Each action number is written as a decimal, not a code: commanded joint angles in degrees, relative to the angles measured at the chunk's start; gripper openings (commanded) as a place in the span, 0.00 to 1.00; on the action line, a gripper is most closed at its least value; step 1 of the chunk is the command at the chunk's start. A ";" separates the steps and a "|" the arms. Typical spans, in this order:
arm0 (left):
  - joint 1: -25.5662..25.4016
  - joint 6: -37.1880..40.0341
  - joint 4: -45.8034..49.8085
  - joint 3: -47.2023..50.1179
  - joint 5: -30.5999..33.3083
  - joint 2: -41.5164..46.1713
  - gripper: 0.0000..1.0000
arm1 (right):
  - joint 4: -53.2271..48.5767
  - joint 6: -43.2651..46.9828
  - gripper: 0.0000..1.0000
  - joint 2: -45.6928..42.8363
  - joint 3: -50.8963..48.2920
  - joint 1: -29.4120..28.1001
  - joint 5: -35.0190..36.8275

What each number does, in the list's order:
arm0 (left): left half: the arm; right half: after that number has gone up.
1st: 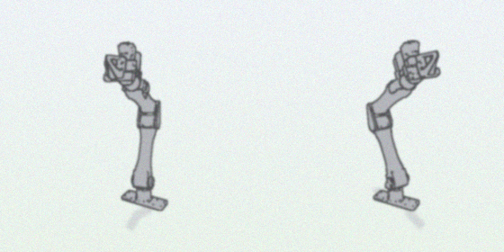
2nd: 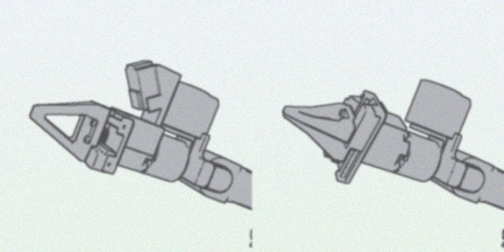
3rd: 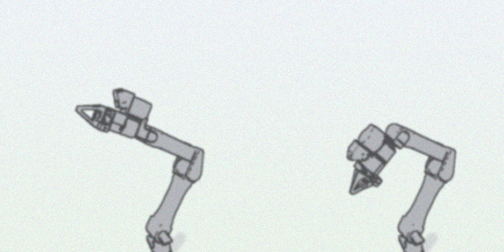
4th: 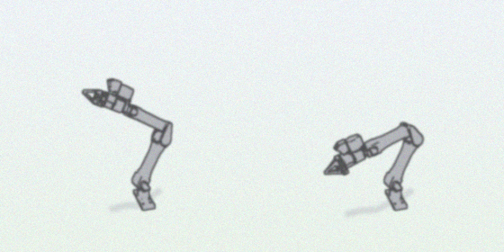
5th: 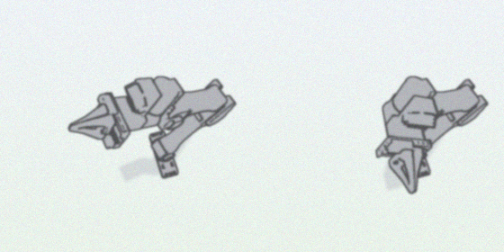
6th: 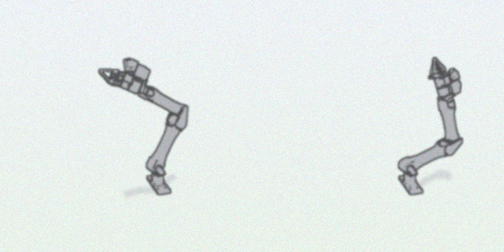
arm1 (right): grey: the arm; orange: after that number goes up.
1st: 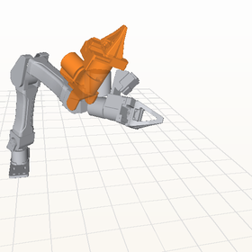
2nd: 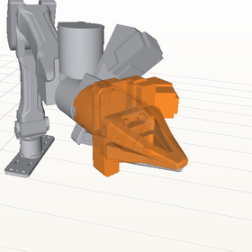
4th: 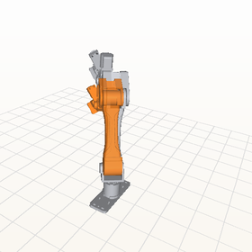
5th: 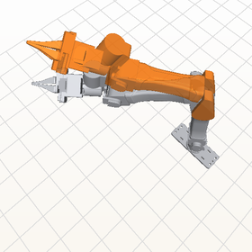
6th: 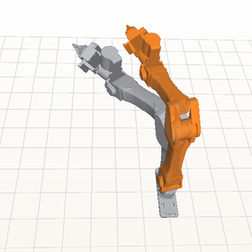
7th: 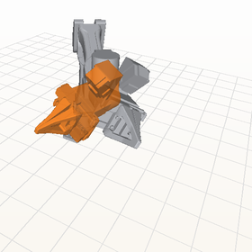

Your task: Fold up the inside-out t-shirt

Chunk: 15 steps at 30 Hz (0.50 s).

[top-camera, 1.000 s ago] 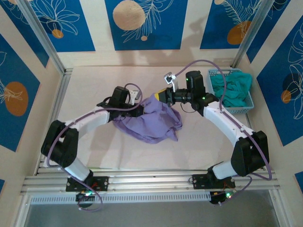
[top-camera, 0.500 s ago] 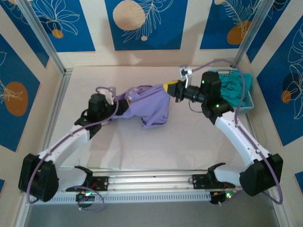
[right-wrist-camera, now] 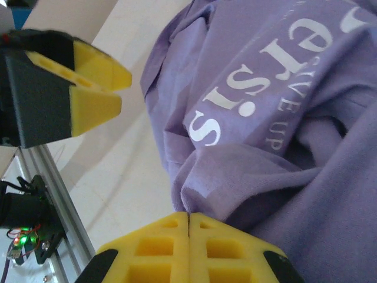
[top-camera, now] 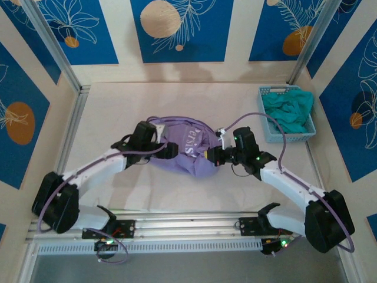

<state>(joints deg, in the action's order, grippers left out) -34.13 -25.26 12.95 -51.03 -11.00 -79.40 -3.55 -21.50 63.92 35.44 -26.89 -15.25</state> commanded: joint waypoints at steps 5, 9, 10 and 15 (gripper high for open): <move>-3.00 9.21 8.04 -17.76 -2.67 -16.57 0.79 | -3.39 -4.71 0.00 -5.29 -3.35 -0.13 7.65; -5.13 12.72 13.11 -27.07 -2.63 -24.75 0.79 | -5.75 -5.76 0.00 -8.10 -5.22 0.08 10.89; -5.53 13.29 14.01 -28.94 -2.66 -26.52 0.79 | -5.84 -5.76 0.00 -8.61 -5.54 0.17 10.91; -5.81 14.19 16.16 -35.92 -4.75 -33.77 0.63 | -6.73 -5.19 0.00 -9.34 -5.53 0.61 11.44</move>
<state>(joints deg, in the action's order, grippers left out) -39.68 -13.50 24.84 -83.79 -13.41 -110.56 -8.69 -26.02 55.59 30.26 -26.61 -5.26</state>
